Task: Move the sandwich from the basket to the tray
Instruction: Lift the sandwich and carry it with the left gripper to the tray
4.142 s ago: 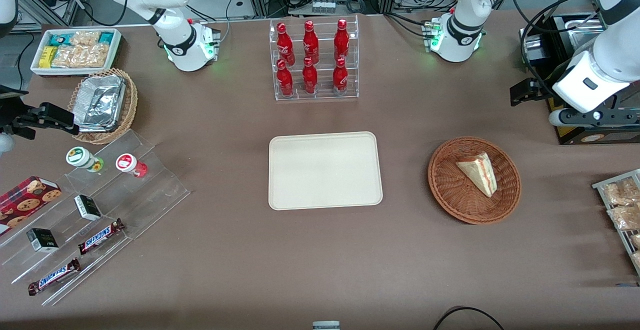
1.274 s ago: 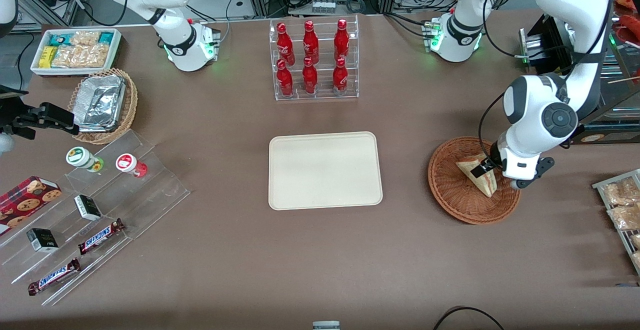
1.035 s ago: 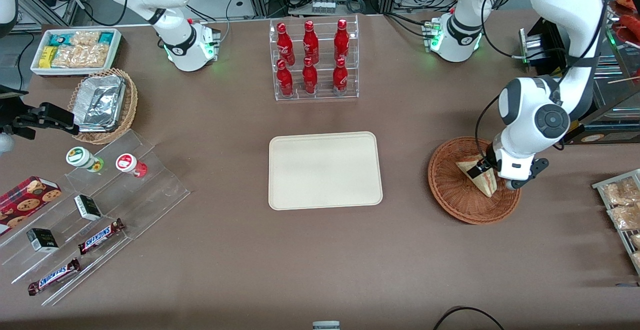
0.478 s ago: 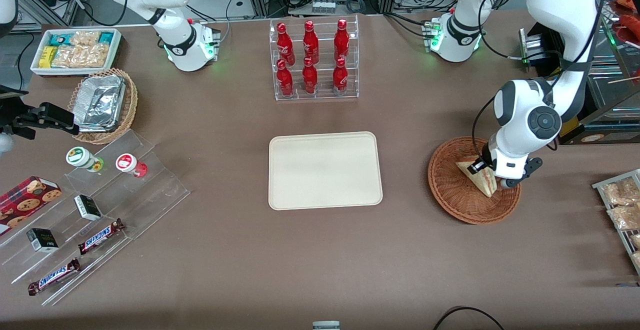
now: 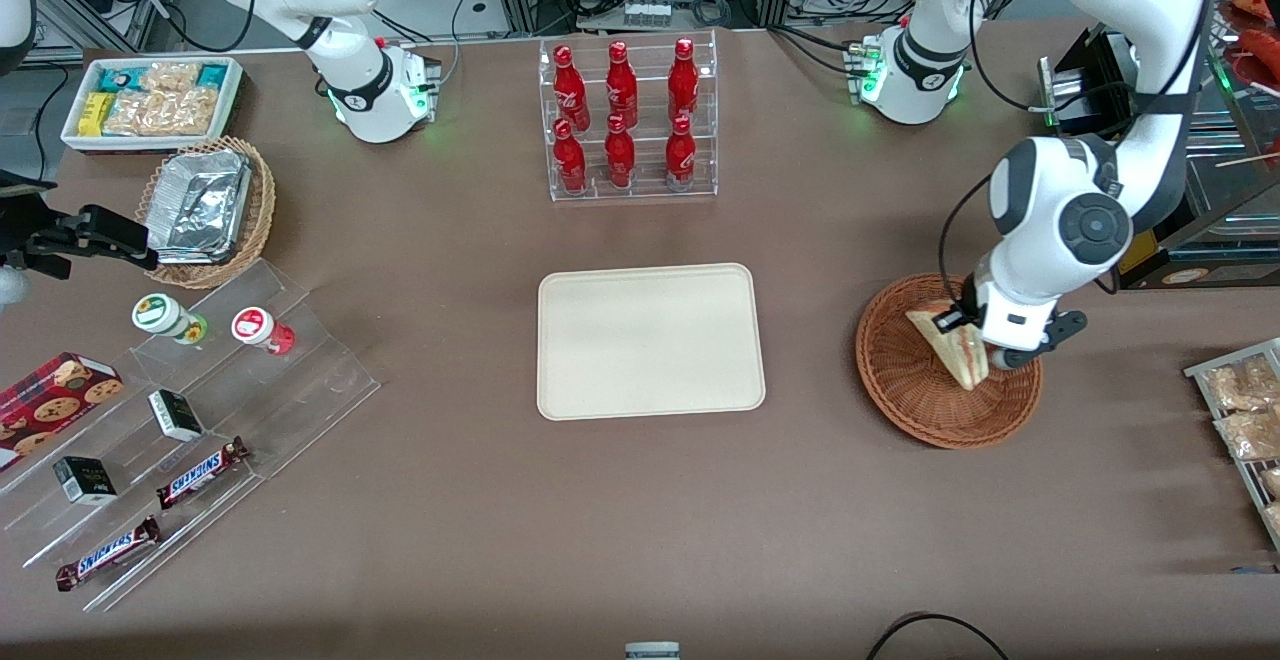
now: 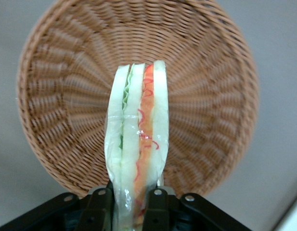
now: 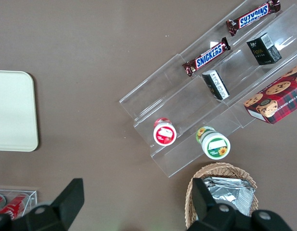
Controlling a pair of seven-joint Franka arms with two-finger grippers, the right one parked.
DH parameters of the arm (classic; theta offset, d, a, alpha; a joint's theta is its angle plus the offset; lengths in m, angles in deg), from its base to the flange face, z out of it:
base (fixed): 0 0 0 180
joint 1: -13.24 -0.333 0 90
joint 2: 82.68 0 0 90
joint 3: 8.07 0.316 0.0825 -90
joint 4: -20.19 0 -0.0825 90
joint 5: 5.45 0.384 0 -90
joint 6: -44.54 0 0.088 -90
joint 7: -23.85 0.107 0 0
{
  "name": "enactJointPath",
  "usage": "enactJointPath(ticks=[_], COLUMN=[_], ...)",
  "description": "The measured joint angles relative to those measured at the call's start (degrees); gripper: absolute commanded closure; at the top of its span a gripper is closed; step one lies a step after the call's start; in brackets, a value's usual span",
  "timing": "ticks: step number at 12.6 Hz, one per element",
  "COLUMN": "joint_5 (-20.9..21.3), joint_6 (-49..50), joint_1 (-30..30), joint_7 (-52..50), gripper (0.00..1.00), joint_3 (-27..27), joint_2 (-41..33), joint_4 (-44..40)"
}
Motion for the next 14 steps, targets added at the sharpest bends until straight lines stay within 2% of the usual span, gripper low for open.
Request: enactJointPath(ticks=[6, 10, 14], joint_5=[-0.32, -2.38, -2.82], joint_6=[6.4, 7.51, 9.22], joint_1=[12.44, 21.22, 27.52], joint_7=[0.72, -0.22, -4.6], gripper=[1.0, 1.0, 1.0], joint_3=[-0.64, -0.8, -0.82], joint_2=[2.94, 10.84, 19.84], joint_4=[-8.96, -18.24, -29.59])
